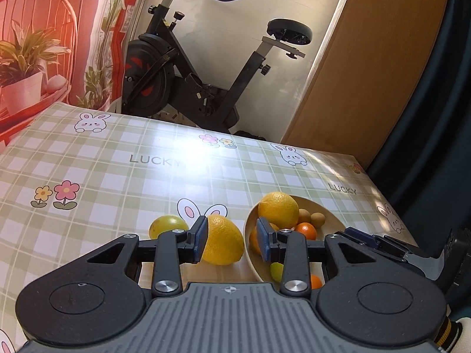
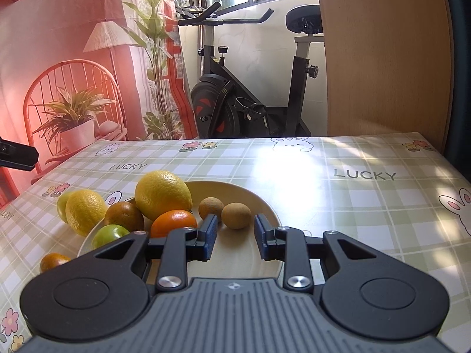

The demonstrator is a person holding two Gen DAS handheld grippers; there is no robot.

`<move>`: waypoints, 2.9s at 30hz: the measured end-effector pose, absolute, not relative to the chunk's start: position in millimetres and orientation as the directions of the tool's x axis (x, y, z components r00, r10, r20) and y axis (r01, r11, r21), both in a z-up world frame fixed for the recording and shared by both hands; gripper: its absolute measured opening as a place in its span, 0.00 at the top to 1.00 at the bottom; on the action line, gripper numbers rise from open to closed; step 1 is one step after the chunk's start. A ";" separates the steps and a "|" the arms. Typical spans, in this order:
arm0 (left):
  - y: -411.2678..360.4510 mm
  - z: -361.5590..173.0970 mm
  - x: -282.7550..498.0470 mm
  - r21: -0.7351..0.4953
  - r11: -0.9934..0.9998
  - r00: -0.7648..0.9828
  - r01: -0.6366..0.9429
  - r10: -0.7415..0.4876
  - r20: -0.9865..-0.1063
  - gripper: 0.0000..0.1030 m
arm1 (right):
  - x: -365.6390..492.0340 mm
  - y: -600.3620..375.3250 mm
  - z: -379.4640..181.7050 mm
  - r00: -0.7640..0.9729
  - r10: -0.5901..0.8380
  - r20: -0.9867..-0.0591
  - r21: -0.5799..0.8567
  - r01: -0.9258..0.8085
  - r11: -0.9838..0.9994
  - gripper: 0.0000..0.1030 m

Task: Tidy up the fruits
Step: 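Move the left gripper to the dark orange on the tablecloth, then close the left gripper around the dark orange, then carry the dark orange with the left gripper onto the plate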

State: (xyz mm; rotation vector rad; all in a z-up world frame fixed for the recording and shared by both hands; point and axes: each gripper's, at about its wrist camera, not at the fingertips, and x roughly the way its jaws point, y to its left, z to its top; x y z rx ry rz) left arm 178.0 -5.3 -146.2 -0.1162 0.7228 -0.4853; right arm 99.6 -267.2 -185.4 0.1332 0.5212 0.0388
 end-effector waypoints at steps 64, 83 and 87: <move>-16.4 -228.6 160.1 -0.370 0.832 0.500 0.413 -0.546 -0.672 0.56 | 85.2 -120.6 -205.8 0.693 0.321 -0.645 0.140 -0.305 0.942 0.57; -56.3 -177.2 127.0 -0.190 0.832 0.567 0.522 -0.505 -0.651 0.55 | 56.9 -150.5 -179.9 0.770 0.343 -0.538 0.229 -0.258 0.939 0.58; -74.5 -167.1 126.1 -0.161 0.819 0.564 0.551 -0.508 -0.651 0.55 | 51.4 -162.4 -171.2 0.797 0.336 -0.502 0.234 -0.248 0.940 0.58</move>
